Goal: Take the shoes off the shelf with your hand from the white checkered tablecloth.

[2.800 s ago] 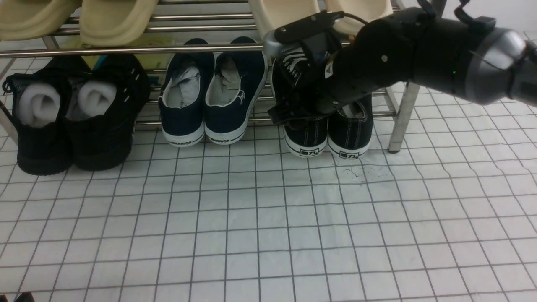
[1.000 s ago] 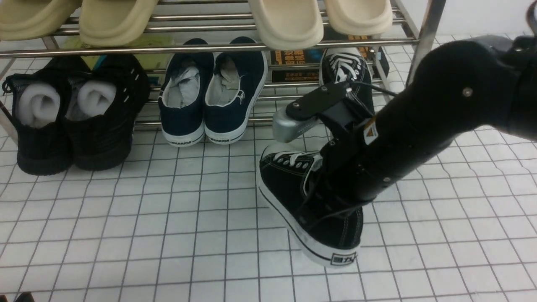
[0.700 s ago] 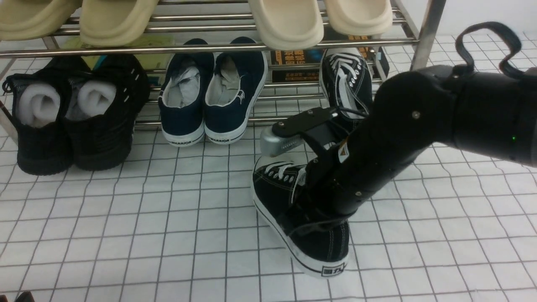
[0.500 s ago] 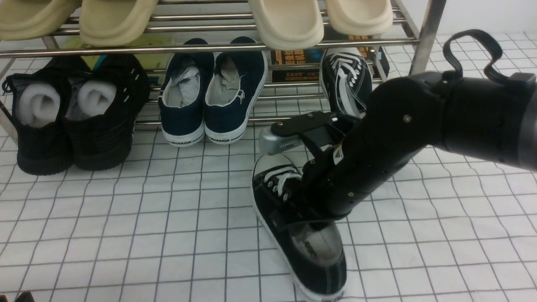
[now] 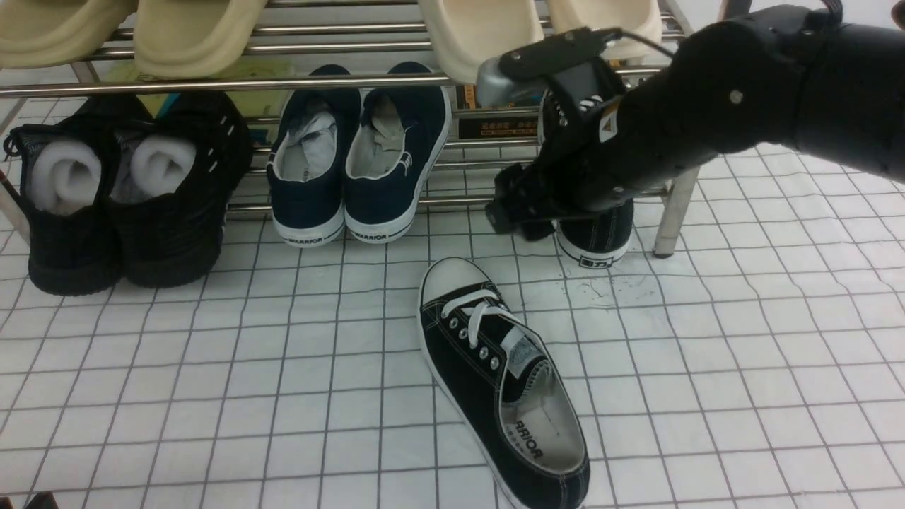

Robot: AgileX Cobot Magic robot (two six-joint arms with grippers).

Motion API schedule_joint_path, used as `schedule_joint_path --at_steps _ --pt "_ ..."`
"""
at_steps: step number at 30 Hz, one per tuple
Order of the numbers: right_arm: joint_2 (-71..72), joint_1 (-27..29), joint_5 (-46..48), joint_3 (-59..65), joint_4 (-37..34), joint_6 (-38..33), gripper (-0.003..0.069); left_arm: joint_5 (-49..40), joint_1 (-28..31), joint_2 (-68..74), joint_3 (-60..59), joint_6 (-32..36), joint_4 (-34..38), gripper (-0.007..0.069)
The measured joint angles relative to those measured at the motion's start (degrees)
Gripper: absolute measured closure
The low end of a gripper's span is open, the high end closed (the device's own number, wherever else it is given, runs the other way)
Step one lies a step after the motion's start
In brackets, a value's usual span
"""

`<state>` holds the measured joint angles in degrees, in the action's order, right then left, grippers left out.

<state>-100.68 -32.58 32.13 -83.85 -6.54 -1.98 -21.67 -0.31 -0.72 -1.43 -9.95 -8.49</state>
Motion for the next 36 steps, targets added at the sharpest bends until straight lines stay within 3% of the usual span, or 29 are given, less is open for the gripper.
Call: schedule_joint_path --at_steps 11,16,17,21,23,32,36 --pt "-5.96 5.04 -5.01 0.00 1.74 0.00 0.0197 0.00 0.00 0.00 0.00 0.00 0.00 0.0384" --pt "-9.00 5.41 -6.74 0.00 2.16 0.00 0.0268 0.00 0.00 0.00 0.00 0.00 0.00 0.0384" --pt "-9.16 5.41 -6.74 0.00 2.16 0.00 0.0302 0.00 0.00 0.00 0.00 0.00 0.00 0.0384" --pt "-8.67 5.45 -5.15 -0.17 2.48 0.00 0.0559 0.00 0.00 0.00 0.00 0.00 0.00 0.0384" --pt "-7.43 5.45 -1.91 -0.17 2.48 0.00 0.0643 0.00 0.00 0.00 0.00 0.00 0.00 0.0384" --pt "2.69 4.09 23.79 0.16 0.04 -1.12 0.0656 0.00 0.00 0.00 0.00 0.00 0.00 0.0384" --pt "4.12 1.36 25.51 3.49 0.22 -2.16 0.0656 0.00 0.00 0.00 0.00 0.00 0.00 0.0384"
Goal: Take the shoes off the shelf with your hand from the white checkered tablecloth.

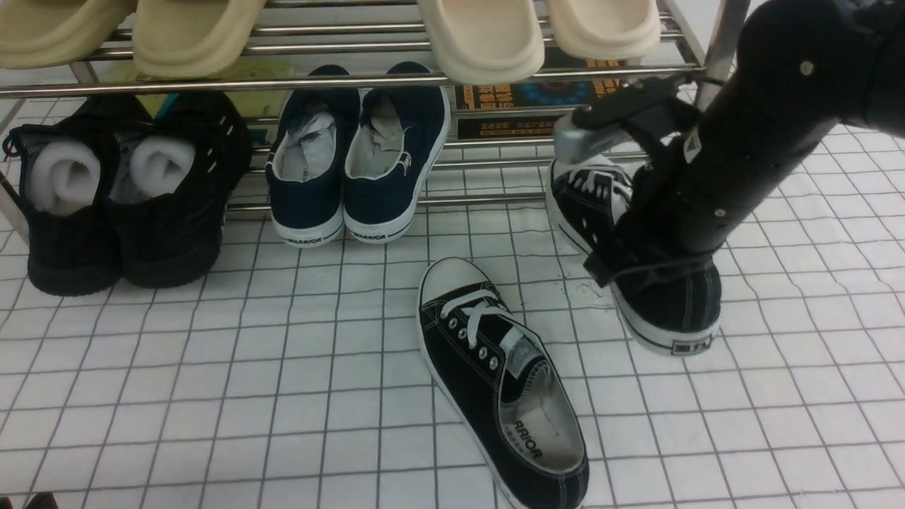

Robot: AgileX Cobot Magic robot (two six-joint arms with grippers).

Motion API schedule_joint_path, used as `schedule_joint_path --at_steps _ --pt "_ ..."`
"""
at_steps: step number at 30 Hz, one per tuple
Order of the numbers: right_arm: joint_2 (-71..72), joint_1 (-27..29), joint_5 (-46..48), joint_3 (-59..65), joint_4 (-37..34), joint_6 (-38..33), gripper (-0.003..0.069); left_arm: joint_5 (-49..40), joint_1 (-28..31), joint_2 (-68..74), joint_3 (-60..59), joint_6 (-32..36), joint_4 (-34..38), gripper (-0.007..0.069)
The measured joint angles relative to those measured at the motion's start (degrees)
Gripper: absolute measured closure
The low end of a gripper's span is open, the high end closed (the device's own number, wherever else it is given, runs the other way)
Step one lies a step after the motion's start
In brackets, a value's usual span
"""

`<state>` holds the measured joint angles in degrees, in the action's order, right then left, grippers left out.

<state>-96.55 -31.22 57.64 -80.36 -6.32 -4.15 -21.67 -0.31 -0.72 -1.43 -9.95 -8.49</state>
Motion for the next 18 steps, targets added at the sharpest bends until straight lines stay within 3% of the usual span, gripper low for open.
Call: schedule_joint_path --at_steps 18 --pt "-0.05 -2.10 -15.47 15.54 -6.20 -0.88 0.0649 -0.05 0.00 0.00 0.00 0.00 0.00 0.0384"
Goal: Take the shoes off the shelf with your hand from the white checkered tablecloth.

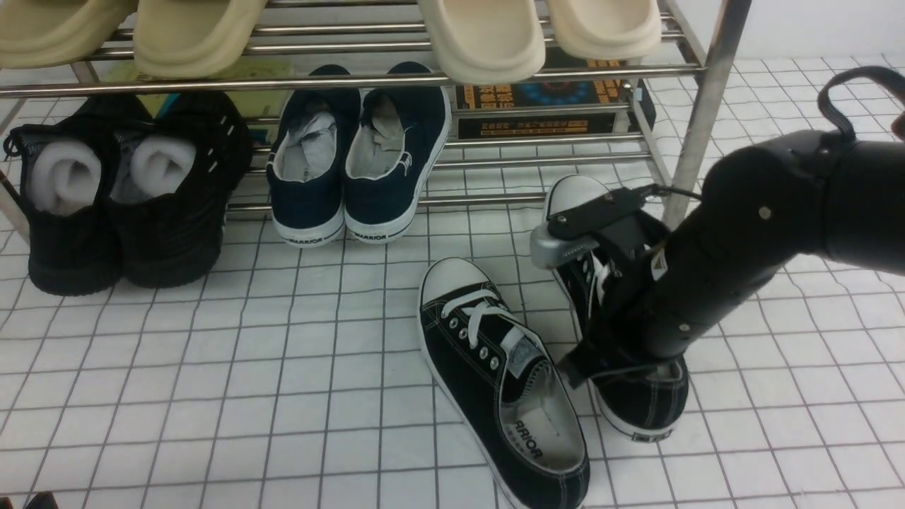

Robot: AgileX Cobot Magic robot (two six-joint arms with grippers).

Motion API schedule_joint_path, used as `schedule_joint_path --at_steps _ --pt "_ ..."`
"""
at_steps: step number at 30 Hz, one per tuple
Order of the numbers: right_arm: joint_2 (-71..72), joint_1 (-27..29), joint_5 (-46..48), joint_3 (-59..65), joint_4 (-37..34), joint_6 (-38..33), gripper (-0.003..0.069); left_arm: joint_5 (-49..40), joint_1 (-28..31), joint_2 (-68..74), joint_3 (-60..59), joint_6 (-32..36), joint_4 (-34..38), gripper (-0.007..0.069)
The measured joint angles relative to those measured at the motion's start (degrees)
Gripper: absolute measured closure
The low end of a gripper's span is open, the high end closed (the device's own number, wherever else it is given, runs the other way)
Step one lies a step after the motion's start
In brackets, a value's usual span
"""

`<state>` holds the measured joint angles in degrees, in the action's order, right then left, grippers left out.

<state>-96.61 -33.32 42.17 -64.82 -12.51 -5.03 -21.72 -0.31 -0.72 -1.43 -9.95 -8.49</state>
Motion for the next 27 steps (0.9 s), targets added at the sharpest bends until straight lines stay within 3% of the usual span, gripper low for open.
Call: schedule_joint_path --at_steps 15,17,20,21,24,27 --pt "0.00 -0.05 -2.36 3.14 -3.92 0.00 0.0612 0.00 0.00 0.00 0.00 0.00 0.00 0.0384" --pt "0.00 -0.09 -2.66 3.14 -4.03 0.00 0.0580 0.00 0.00 0.00 0.00 0.00 0.00 0.0384" --pt "0.07 -0.09 -1.53 1.57 -4.22 0.00 0.0443 0.00 0.00 0.00 0.00 0.00 0.00 0.0384" --pt "0.07 -0.09 -1.33 1.41 -4.22 0.00 0.0433 0.00 0.00 0.00 0.00 0.00 0.00 0.0384" --pt "1.42 -0.09 4.87 -2.93 -3.81 0.00 0.0292 0.00 0.00 0.00 0.00 0.00 0.00 0.0384" --pt "3.54 -0.09 10.43 -6.81 -3.05 0.00 0.0258 0.00 0.00 0.00 0.00 0.00 0.00 0.0384"
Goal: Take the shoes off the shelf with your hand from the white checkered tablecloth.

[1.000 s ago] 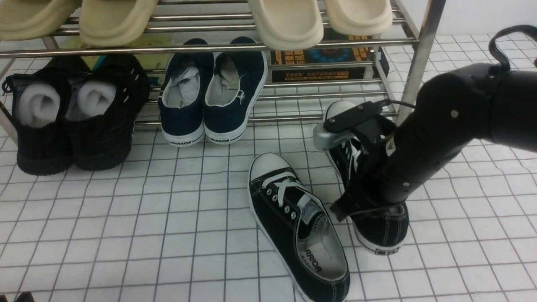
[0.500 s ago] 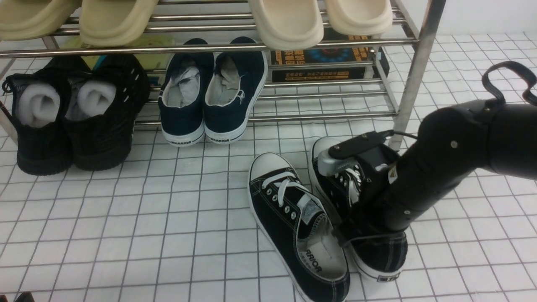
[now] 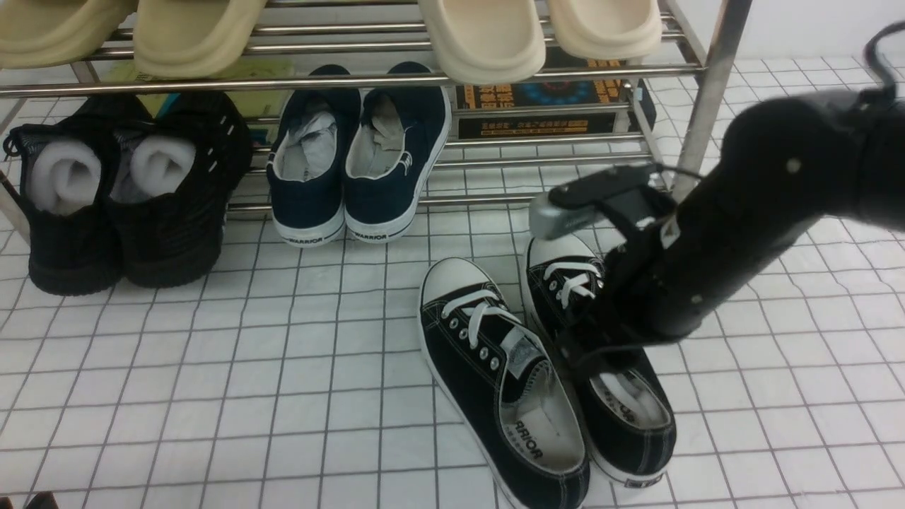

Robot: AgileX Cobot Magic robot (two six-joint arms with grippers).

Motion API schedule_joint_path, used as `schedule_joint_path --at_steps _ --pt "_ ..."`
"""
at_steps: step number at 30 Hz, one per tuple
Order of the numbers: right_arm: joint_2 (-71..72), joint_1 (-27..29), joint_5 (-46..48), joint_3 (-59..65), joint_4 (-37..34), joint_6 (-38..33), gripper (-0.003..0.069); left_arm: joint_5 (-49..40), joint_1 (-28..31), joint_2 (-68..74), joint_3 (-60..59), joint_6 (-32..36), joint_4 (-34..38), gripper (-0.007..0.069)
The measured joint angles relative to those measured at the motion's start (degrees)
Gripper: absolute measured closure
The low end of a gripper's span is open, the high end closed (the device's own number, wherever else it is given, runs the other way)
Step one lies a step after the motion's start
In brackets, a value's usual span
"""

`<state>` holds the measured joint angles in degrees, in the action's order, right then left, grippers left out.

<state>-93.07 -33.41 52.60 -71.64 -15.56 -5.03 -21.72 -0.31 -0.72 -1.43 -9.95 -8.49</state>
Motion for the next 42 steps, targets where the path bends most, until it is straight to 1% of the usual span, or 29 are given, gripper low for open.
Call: schedule_joint_path --at_steps 1,2,5,8,9,10,13,15,17,20,21,22,23,26,29,32,42 --pt "2.45 0.00 4.94 -2.91 1.24 0.00 0.0278 0.00 0.00 0.00 0.00 0.00 0.00 0.0384" --pt "2.77 0.00 5.47 -3.18 1.24 0.00 0.0284 0.00 0.00 0.00 0.00 0.00 0.00 0.0384" --pt "9.50 0.00 13.74 -5.34 4.40 1.80 0.0440 0.00 0.00 0.00 0.00 0.00 0.00 0.0384" --pt "17.01 0.00 17.40 -4.72 8.56 5.56 0.0620 0.00 0.00 0.00 0.00 0.00 0.00 0.0384" --pt "19.31 0.00 17.48 -4.03 9.35 6.47 0.0650 0.00 0.00 0.00 0.00 0.00 0.00 0.0384" --pt "23.03 0.00 17.62 -2.49 11.00 8.87 0.0669 0.00 0.00 0.00 0.00 0.00 0.00 0.0384" --pt "33.60 0.00 15.42 3.95 13.42 13.09 0.0673 0.00 0.00 0.00 0.00 0.00 0.00 0.0384" --pt "40.42 0.00 10.07 10.74 14.18 14.86 0.0673 0.00 0.00 0.00 0.00 0.00 0.00 0.0384" --pt "47.01 0.00 1.79 17.30 14.37 15.91 0.0673 0.00 0.00 0.00 0.00 0.00 0.00 0.0384" --pt "55.68 0.00 -16.12 31.21 13.74 16.60 0.0672 0.00 0.00 0.00 0.00 0.00 0.00 0.0384" --pt "57.60 0.00 -19.97 34.34 13.21 16.73 0.0671 0.00 0.00 0.00 0.00 0.00 0.00 0.0384" --pt "57.92 0.00 -20.88 35.79 13.10 16.78 0.0671 0.00 0.00 0.00 0.00 0.00 0.00 0.0384" --pt "60.07 0.00 -27.75 40.75 12.67 16.79 0.0669 0.00 0.00 0.00 0.00 0.00 0.00 0.0384" --pt "61.39 0.00 -34.61 46.37 12.60 16.79 0.0668 0.00 0.00 0.00 0.00 0.00 0.00 0.0384" --pt "61.57 0.00 -37.06 48.12 12.60 16.79 0.0665 0.00 0.00 0.00 0.00 0.00 0.00 0.0384" --pt "61.57 0.00 -37.60 49.68 12.45 16.79 0.0664 0.00 0.00 0.00 0.00 0.00 0.00 0.0384" --pt "61.57 0.00 -35.25 50.23 12.45 16.79 0.0659 0.00 0.00 0.00 0.00 0.00 0.00 0.0384"
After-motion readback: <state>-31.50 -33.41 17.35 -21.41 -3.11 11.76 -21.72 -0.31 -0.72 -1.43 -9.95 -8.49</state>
